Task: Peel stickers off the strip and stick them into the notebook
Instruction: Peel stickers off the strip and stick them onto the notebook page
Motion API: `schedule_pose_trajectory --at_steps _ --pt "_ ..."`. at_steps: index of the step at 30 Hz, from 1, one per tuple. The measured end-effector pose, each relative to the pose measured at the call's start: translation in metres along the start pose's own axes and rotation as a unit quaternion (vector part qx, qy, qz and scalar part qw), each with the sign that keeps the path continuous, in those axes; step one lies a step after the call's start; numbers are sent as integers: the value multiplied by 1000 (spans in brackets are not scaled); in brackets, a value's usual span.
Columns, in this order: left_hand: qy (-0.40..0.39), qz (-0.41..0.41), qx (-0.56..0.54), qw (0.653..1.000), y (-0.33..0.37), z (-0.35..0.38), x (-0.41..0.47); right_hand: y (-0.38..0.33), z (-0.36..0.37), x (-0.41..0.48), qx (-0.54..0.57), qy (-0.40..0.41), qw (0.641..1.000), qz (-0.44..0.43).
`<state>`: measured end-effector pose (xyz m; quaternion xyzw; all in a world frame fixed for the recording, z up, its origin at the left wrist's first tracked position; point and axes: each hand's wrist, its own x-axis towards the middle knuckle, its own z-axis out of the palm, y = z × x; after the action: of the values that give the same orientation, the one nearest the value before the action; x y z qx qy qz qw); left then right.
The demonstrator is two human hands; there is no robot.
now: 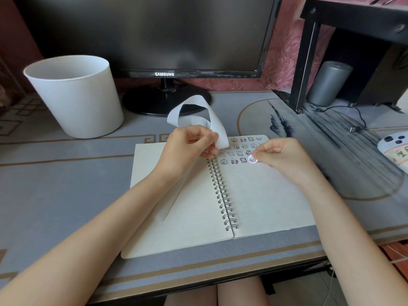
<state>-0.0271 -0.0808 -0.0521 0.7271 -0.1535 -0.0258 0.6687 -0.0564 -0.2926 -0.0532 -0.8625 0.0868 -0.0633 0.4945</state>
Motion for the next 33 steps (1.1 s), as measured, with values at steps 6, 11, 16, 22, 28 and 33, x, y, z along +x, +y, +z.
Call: schedule_pose_trajectory --at_steps 6,11,16,22,28,33 --pt "2 -1 -2 1000 0 0 0 0 2 -1 -7 8 1000 -8" --pt "2 -2 0 1000 0 0 0 -1 3 -2 -9 11 1000 -20" --pt "2 0 1 1000 0 0 0 2 4 -1 -12 15 1000 -21" --pt "1 0 2 1000 0 0 0 5 3 3 -7 12 1000 -11" --pt "1 1 3 1000 0 0 0 8 1 5 -4 31 999 -16" --pt "3 1 9 1000 1 1 -1 6 8 6 -35 63 997 -23"
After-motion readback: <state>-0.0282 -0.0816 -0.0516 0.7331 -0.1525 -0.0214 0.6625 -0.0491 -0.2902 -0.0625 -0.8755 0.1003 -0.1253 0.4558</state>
